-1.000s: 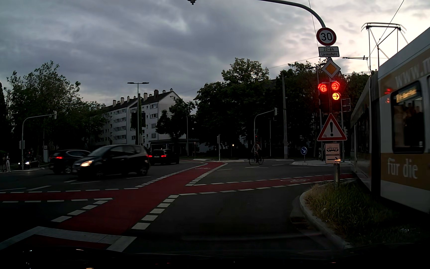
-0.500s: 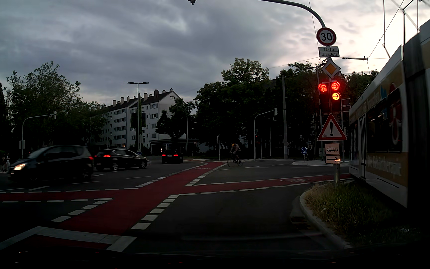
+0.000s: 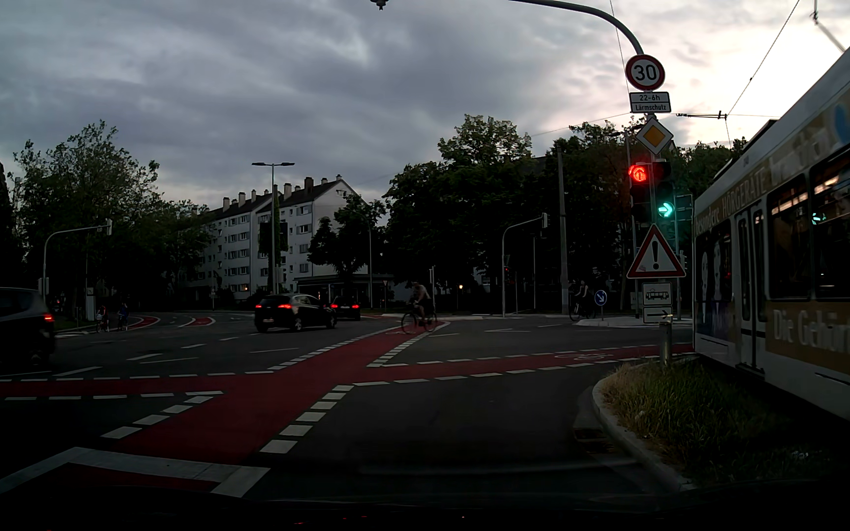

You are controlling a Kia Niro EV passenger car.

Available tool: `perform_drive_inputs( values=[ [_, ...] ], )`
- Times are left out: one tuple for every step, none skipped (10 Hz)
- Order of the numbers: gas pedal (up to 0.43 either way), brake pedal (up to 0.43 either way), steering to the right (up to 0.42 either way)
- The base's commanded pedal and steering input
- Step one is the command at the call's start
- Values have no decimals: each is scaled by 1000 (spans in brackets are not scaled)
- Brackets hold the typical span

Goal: Follow the waypoints while adhering to traffic rules and regulations

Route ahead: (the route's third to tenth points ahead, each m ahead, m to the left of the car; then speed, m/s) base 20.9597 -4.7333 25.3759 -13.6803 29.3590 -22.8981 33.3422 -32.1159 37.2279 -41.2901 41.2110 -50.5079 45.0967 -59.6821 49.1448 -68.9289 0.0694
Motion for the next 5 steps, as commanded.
perform_drive_inputs(
  values=[
    [0, 0, -52],
    [0, 0, -52],
    [0, 0, -52],
    [0, 0, -52],
    [110, 0, -54]
  ],
)
